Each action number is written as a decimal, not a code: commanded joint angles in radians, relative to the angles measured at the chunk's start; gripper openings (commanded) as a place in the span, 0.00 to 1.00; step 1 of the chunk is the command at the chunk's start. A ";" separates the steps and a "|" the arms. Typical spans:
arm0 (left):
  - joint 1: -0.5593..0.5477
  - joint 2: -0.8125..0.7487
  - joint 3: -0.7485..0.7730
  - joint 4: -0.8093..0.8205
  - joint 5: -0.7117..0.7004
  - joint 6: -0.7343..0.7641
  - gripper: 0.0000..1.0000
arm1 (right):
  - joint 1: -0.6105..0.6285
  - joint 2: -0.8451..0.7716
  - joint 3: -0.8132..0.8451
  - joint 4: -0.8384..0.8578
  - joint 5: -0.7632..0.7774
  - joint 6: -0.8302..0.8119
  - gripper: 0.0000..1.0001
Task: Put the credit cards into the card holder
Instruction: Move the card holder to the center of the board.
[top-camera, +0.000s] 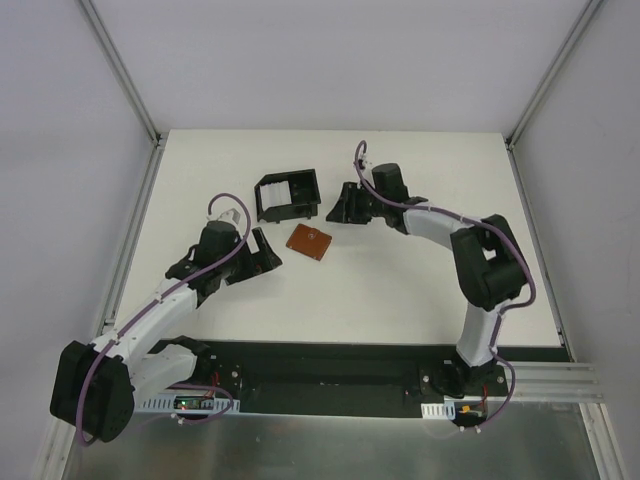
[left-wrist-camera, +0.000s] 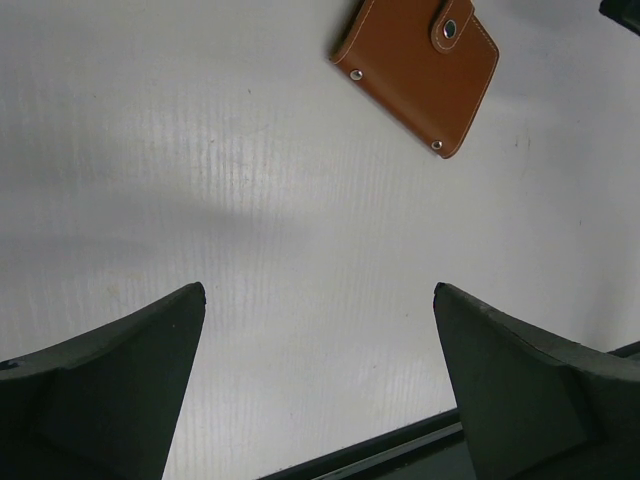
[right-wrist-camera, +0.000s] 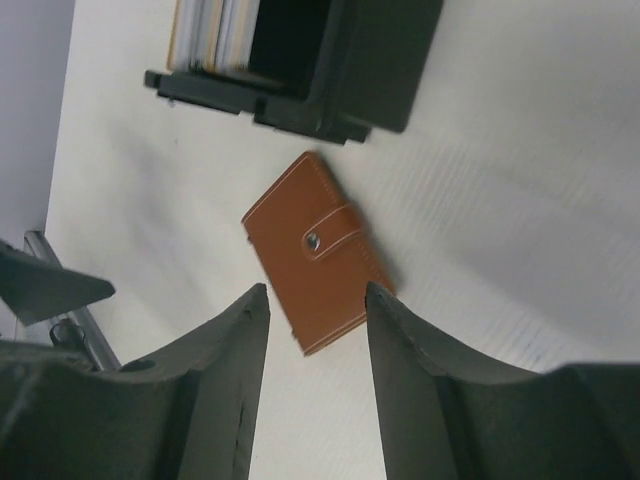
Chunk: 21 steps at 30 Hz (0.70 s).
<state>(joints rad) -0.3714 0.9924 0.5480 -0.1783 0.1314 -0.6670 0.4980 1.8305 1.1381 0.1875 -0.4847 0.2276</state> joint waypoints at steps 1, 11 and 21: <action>0.008 0.017 -0.002 0.049 0.036 -0.020 0.96 | -0.016 0.125 0.147 -0.106 -0.086 -0.079 0.48; 0.008 0.051 -0.028 0.089 0.060 -0.052 0.96 | 0.007 0.271 0.197 -0.066 -0.153 -0.094 0.51; 0.008 0.166 0.000 0.174 0.051 -0.048 0.96 | 0.123 0.227 0.019 -0.019 -0.097 -0.114 0.43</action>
<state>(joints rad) -0.3714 1.1091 0.5247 -0.0719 0.1783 -0.7078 0.5652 2.0907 1.2591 0.1833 -0.6243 0.1398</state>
